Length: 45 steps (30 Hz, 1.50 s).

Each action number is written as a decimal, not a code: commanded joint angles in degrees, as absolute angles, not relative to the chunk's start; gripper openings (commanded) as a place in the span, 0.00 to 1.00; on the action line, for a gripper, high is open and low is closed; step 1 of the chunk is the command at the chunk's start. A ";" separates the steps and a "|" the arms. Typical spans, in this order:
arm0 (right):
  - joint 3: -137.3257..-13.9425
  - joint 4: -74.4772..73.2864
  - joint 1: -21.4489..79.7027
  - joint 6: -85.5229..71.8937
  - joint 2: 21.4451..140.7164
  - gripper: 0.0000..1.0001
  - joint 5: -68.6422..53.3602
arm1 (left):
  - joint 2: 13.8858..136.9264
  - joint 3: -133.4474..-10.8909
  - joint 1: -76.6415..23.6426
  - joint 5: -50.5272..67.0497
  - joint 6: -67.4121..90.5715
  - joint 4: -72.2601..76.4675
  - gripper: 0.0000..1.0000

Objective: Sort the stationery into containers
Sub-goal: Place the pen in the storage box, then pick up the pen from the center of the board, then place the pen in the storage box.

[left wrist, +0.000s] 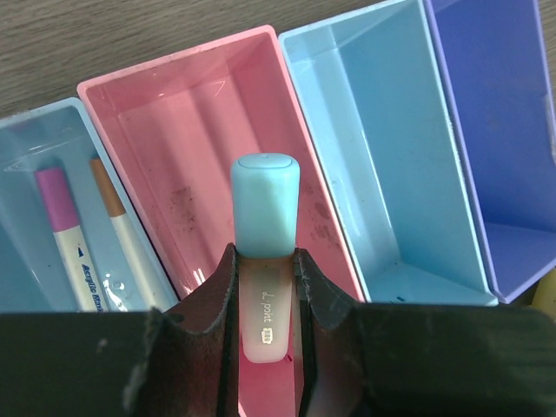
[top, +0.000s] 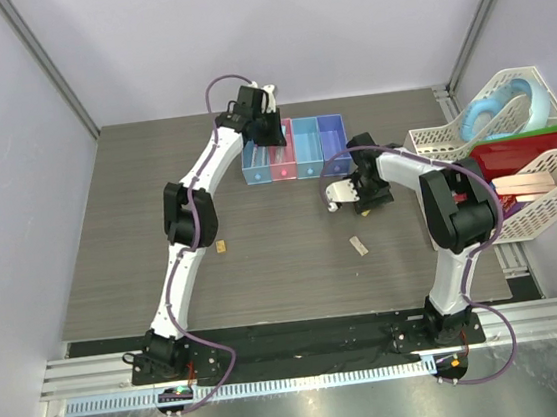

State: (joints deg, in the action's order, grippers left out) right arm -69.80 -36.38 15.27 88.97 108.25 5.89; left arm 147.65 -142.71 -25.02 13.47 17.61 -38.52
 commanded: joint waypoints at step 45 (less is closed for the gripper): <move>-104.84 -34.32 15.64 30.18 112.57 0.01 -40.24 | 101.52 -93.54 -23.38 8.63 -28.38 -47.28 0.88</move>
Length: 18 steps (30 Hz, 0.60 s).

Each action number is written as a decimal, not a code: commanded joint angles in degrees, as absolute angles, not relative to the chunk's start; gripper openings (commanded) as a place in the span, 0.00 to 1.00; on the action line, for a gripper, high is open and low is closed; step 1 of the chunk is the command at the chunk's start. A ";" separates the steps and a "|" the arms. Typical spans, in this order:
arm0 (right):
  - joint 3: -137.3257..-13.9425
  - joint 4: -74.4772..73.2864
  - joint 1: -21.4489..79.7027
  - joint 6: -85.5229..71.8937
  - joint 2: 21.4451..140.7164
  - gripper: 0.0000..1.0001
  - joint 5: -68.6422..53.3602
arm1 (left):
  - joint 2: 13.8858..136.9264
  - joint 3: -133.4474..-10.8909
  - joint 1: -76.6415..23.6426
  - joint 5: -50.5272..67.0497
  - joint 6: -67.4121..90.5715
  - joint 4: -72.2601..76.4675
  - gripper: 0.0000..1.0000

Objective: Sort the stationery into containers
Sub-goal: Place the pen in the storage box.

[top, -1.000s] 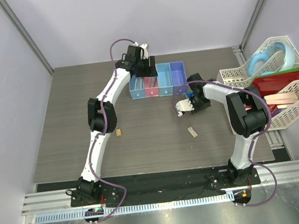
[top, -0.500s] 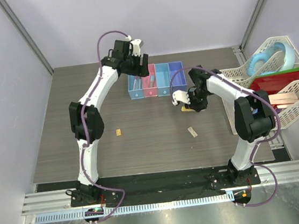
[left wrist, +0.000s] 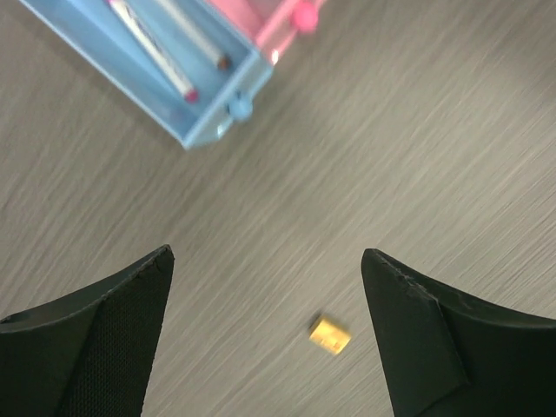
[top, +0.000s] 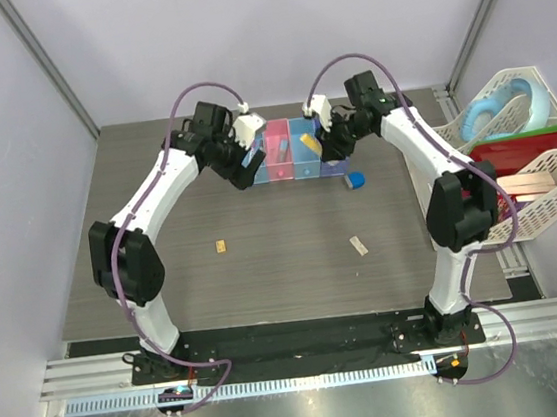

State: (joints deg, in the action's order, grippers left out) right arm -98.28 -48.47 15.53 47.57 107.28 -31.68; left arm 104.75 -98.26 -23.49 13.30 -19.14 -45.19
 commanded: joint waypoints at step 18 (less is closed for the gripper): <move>-117.07 -1.32 18.10 -1.22 134.81 0.01 -53.53 | 106.17 -84.82 -23.29 -2.46 -29.09 -51.85 0.92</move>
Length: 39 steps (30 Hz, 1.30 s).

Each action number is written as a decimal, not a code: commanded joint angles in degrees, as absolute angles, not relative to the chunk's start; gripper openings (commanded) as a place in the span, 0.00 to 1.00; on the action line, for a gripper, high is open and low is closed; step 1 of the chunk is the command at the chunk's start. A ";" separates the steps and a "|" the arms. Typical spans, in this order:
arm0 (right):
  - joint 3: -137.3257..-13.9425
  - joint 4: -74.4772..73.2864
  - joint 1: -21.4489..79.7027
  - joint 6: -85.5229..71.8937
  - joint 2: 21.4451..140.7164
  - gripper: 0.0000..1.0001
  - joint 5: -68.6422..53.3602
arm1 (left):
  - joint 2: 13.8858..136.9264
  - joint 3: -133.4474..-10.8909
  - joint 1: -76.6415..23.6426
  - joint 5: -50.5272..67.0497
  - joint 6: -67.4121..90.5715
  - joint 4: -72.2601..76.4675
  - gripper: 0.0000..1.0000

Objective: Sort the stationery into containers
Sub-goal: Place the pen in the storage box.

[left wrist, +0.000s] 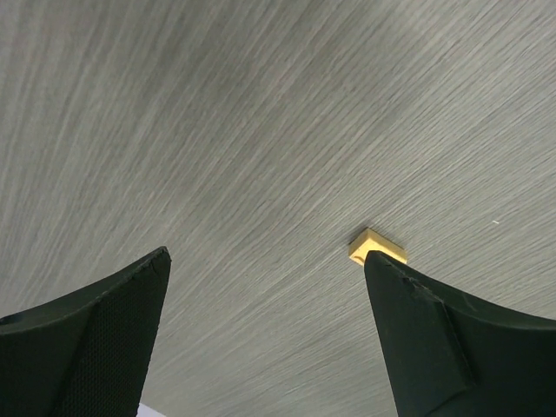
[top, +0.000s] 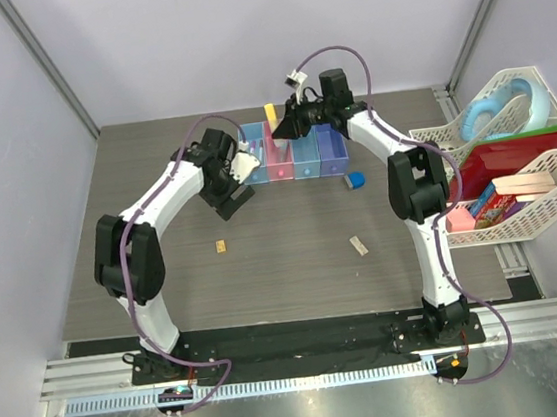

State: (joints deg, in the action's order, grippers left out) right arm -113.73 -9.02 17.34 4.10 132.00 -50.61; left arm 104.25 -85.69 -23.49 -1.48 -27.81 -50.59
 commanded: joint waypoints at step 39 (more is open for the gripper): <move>-110.48 -3.43 18.11 3.96 136.58 0.16 -42.37 | 111.53 -81.65 -23.38 6.15 -28.83 -60.20 0.44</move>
State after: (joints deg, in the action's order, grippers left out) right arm -111.87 -3.09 18.24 4.14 138.87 -46.35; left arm 111.90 -80.34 -23.49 3.97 -28.38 -57.41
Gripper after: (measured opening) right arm 0.272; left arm 0.472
